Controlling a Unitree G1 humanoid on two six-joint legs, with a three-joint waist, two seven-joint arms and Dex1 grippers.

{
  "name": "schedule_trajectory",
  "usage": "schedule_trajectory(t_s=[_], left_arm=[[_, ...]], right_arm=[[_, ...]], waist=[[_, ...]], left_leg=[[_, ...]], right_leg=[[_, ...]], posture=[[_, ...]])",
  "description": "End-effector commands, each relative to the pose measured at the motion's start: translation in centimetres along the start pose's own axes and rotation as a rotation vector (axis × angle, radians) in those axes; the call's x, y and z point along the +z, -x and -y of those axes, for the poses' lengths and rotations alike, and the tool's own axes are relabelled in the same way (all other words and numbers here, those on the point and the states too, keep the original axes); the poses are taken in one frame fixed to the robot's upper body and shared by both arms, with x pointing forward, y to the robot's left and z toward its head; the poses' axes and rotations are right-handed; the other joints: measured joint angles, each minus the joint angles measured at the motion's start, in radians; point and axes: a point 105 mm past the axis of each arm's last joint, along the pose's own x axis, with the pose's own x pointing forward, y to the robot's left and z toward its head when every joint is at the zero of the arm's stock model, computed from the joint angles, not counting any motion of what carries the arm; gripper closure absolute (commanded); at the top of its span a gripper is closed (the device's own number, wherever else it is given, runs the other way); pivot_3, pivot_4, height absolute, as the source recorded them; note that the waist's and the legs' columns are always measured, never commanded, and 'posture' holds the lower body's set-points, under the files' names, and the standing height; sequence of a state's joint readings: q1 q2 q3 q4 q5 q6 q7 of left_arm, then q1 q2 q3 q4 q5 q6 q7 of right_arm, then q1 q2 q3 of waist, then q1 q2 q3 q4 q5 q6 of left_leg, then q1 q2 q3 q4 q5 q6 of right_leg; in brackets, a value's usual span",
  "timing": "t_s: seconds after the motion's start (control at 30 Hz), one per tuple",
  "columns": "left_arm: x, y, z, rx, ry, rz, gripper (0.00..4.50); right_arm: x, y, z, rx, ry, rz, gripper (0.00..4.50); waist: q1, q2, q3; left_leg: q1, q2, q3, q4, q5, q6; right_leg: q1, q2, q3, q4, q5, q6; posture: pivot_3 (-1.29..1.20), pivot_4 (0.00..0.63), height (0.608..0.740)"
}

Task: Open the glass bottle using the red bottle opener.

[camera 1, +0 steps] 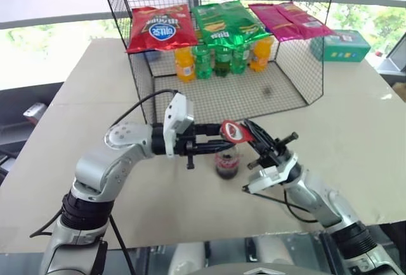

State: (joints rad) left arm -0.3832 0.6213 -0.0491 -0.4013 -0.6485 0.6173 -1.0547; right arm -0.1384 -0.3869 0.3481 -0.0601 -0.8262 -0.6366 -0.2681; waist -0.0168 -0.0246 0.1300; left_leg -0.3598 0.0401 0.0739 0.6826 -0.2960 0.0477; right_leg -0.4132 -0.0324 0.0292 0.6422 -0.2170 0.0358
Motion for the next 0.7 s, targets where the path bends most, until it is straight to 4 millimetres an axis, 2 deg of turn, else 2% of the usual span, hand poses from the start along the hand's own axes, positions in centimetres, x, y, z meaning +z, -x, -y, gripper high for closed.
schedule_trajectory(t_s=[0.03, 0.2, 0.43, 0.57, 0.7], left_arm=[[1.3, -0.9, 1.1, -0.069, -0.032, 0.059, 3.4], [0.9, -0.9, 1.1, -0.072, -0.03, 0.046, 3.4], [0.0, -1.3, 0.9, -0.079, -0.032, 0.027, 3.4], [-0.2, -1.4, 0.8, -0.081, -0.034, 0.033, 3.4], [-0.3, -1.4, 0.7, -0.083, -0.04, 0.037, 3.4]], right_arm=[[0.8, 3.7, -8.2, 0.39, -0.009, -0.006, 4.5], [-0.2, 3.6, -6.7, 0.407, 0.06, 0.008, 4.5], [-1.9, 3.2, -2.2, 0.48, 0.19, 0.051, 4.5], [-2.0, 1.8, 0.7, 0.49, 0.272, 0.097, 4.5], [-1.7, 0.3, 2.6, 0.481, 0.307, 0.128, 4.5]], waist=[[0.0, 0.0, -0.001], [0.0, 0.0, -0.001], [0.001, 0.0, -0.002], [0.006, 0.001, -0.002], [0.006, 0.001, -0.001]], left_leg=[[0.0, 0.0, 0.0, 0.0, 0.0, 0.0], [0.0, 0.0, 0.001, 0.0, 0.0, 0.0], [0.0, 0.0, 0.001, 0.0, 0.0, 0.0], [0.0, 0.0, 0.0, 0.0, 0.0, 0.001], [-0.001, 0.0, 0.0, 0.0, 0.0, 0.001]], right_leg=[[0.0, 0.0, 0.0, 0.0, 0.0, 0.0], [0.0, -0.001, 0.001, 0.0, 0.0, 0.0], [0.0, -0.001, 0.001, -0.001, -0.001, 0.001], [0.0, -0.002, 0.001, -0.001, -0.001, 0.002], [0.0, -0.002, 0.001, -0.001, -0.001, 0.002]], posture=[[0.0, 0.15, 0.74], [0.0, 0.15, 0.74], [0.0, 0.15, 0.74], [0.0, 0.15, 0.74], [0.0, 0.15, 0.74]])
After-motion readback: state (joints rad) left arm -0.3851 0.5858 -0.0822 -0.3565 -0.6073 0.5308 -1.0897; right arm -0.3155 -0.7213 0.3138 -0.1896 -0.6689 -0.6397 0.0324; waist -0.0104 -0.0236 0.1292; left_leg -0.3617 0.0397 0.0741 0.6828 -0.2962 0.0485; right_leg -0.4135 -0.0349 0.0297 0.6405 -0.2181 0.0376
